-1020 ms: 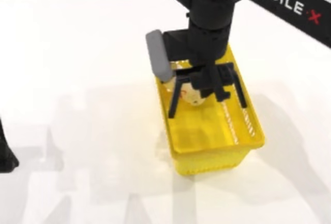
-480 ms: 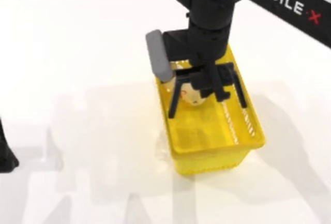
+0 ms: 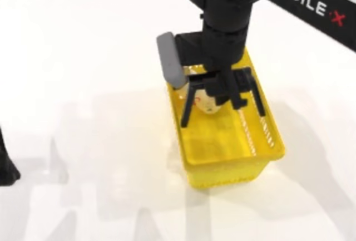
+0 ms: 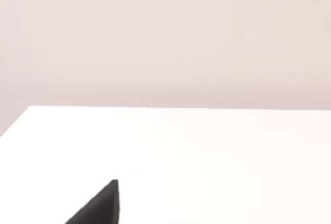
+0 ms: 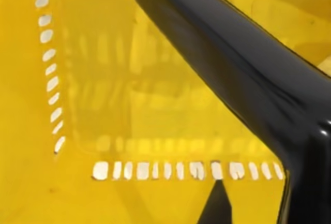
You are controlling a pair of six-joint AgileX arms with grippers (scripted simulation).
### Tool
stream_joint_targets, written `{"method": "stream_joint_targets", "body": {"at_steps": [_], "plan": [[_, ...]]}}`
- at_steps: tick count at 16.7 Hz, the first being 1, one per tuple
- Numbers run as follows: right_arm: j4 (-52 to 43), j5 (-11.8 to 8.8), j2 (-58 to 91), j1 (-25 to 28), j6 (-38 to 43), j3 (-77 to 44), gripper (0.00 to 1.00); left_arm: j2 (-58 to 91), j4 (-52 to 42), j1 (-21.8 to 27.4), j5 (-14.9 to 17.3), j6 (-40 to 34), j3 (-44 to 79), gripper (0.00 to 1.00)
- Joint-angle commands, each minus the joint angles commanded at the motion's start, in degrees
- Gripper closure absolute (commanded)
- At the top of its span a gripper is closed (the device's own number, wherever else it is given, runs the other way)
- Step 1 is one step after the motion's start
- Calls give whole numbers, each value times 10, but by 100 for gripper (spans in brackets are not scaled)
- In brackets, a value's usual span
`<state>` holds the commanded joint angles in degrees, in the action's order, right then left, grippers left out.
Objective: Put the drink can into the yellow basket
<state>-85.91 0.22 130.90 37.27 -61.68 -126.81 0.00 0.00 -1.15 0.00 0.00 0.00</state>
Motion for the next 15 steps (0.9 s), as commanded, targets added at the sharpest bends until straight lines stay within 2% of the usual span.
{"method": "stream_joint_targets", "body": {"at_steps": [7,12,15], "plan": [[-10,0,2,-2,-2,-11,100,0,0,0,0,0,0,0],[-103,0,8,-13,-18,-111,100,0,0,0,0,0,0,0],[-123,0,8,-17,-21,-131,100,0,0,0,0,0,0,0]]}}
